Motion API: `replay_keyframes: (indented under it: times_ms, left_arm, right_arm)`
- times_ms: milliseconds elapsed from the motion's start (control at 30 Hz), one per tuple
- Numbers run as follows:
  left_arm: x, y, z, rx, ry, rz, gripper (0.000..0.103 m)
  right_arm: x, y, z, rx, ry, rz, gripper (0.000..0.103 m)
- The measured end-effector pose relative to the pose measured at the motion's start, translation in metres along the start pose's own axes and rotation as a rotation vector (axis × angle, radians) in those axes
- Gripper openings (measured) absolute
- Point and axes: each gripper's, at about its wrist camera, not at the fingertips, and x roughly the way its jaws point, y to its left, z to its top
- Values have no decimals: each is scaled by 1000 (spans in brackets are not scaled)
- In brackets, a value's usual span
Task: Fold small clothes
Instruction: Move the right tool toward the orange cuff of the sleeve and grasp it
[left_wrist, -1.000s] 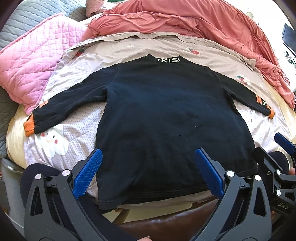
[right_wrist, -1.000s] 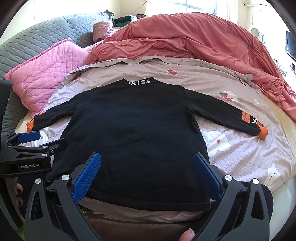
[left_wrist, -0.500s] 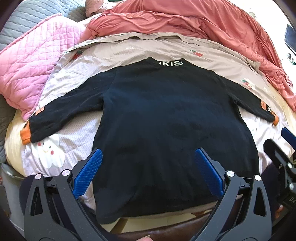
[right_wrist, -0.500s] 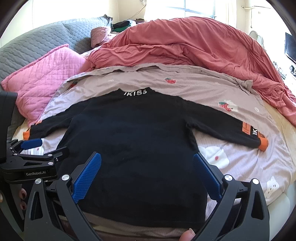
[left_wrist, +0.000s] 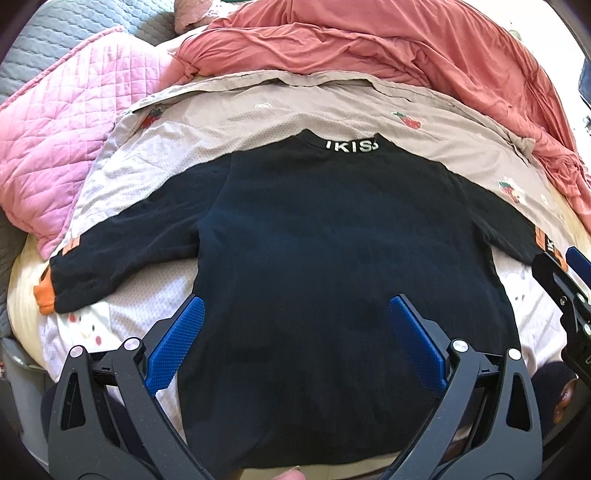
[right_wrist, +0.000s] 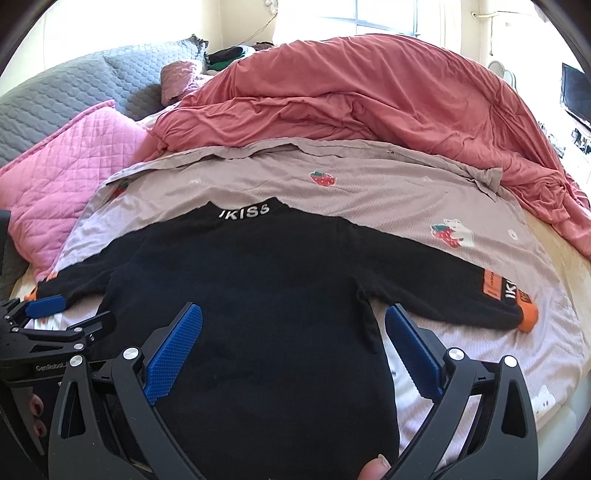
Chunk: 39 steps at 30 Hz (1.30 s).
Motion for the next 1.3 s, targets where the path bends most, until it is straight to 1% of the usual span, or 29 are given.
replay_keyframes:
  times_ms: [300, 400, 533, 633, 733, 867, 933, 1000, 1100, 1167, 1300]
  left_arm:
    - [20, -9, 38, -27, -19, 18, 94]
    - [29, -12, 52, -39, -21, 12, 94]
    - [42, -17, 66, -43, -13, 17, 94]
    - [52, -22, 76, -43, -11, -4, 94]
    - [64, -33, 83, -30, -5, -36, 94]
    - [82, -54, 87, 10, 11, -78, 94]
    - [93, -64, 87, 22, 24, -93, 94]
    - [101, -71, 86, 24, 37, -102, 94]
    - [116, -80, 83, 16, 59, -117, 94]
    - [124, -85, 80, 15, 72, -115, 94]
    - [137, -93, 76, 43, 80, -73, 94]
  right_arm:
    - [46, -5, 37, 21, 28, 11, 99]
    - [59, -11, 46, 44, 31, 4, 99]
    - [73, -24, 58, 69, 18, -13, 99]
    - [85, -41, 62, 90, 18, -41, 99]
    - [96, -67, 61, 127, 13, -86, 99]
    - [107, -105, 50, 191, 28, -130, 99]
    - [113, -129, 44, 213, 39, -165, 99]
    - [117, -153, 39, 242, 46, -207, 99]
    - [120, -188, 30, 320, 59, -226, 99]
    - [123, -211, 24, 370, 70, -242, 99]
    - [122, -256, 12, 455, 101, -319, 99]
